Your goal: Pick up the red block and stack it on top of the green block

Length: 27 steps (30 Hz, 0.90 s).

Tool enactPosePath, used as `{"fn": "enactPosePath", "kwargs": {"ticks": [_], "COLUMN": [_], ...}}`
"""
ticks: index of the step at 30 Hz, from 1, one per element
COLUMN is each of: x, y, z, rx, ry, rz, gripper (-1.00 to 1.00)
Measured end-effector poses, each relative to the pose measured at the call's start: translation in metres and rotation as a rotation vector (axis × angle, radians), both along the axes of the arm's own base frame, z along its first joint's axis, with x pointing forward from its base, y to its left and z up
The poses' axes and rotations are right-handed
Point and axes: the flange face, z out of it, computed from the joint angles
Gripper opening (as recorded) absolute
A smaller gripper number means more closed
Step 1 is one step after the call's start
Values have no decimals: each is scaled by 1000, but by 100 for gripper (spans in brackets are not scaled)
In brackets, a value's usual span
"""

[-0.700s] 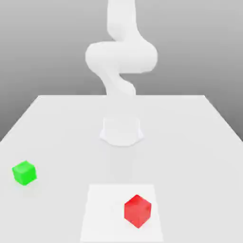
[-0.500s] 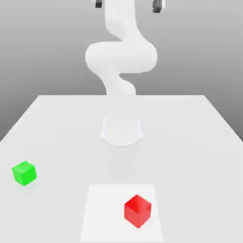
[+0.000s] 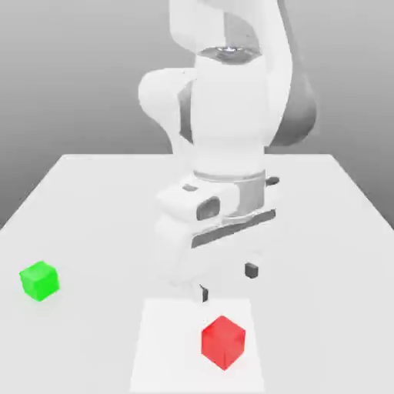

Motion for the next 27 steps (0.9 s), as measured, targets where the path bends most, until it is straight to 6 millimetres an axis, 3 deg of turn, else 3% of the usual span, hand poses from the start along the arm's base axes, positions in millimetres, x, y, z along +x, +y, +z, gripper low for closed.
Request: {"fn": "enactPosePath", "kwargs": {"ticks": [6,7,14,19,20,21,24,27], "x": [-9,-10,-10,-10,-10,-10,-19,-44], "y": [0,0,0,0,-8,-29,-112,-188], "z": [-78,-87,-88,-39,-30,-26,-16,-8], "rx": [-7,-7,-7,-7,-7,-10,-13,-11], "ry": [44,44,46,46,45,45,42,40], "rz": [42,42,43,43,12,-67,-370,-676], "gripper": [0,-100,-100,-100,-100,-100,-100,-100]}}
